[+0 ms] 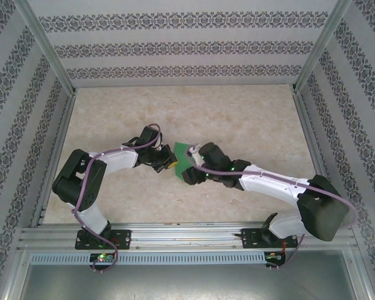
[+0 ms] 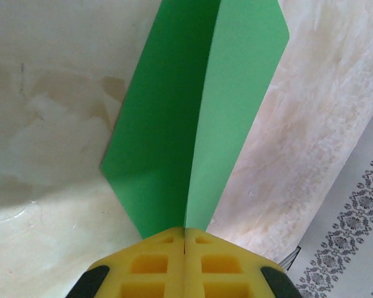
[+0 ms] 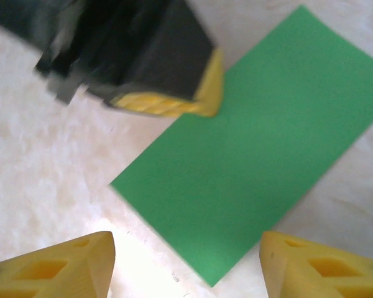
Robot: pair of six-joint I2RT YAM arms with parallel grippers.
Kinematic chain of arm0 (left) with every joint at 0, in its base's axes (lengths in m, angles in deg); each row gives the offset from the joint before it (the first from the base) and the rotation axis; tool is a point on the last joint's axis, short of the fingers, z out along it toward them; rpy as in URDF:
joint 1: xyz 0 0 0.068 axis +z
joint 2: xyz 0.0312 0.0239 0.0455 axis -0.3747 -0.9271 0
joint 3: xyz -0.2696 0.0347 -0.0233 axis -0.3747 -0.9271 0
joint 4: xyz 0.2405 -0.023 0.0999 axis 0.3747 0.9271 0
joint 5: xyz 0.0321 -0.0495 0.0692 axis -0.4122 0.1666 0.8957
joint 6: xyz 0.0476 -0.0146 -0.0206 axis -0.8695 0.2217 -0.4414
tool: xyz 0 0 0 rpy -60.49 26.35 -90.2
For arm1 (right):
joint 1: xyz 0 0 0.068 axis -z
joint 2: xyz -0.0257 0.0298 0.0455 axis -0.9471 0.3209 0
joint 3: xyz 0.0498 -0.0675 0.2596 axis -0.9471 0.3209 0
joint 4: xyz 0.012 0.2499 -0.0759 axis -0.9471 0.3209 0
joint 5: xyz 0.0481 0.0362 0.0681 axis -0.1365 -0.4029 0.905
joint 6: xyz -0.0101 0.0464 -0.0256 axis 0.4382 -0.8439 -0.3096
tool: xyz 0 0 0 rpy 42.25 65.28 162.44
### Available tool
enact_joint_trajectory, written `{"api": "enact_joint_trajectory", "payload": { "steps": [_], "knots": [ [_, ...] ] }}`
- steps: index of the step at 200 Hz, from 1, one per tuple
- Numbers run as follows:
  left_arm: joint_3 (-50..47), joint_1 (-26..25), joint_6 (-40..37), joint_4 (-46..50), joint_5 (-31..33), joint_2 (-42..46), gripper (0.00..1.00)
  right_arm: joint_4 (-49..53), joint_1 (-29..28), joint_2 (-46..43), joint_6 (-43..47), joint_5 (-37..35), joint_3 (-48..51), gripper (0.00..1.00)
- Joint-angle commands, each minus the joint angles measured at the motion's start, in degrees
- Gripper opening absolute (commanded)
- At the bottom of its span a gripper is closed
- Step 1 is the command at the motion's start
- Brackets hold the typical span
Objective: Fold a paper plane with a square sheet of paper (fold left side to right side)
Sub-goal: Third fold the triangle at the center of the table.
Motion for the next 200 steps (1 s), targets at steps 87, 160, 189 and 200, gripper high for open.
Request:
{"api": "enact_joint_trajectory", "payload": {
  "steps": [87,160,189,200],
  "knots": [
    [-0.3,-1.4,3.0,-0.7,1.3,1.4,0.00,1.3,-8.1,13.1,12.8,-15.6,-6.9,0.74],
    [-0.9,-1.6,3.2,-0.9,1.6,1.6,0.00,0.2,-8.1,17.7,12.0,-15.9,-10.4,0.51],
    [-0.9,-1.5,3.0,-0.8,1.7,1.6,0.03,0.0,-8.0,17.1,11.3,-15.1,-9.7,0.32],
    [-0.9,-1.4,2.9,-0.7,1.9,1.7,0.06,-0.1,-7.8,16.7,10.9,-14.8,-9.4,0.23]
  ]
}}
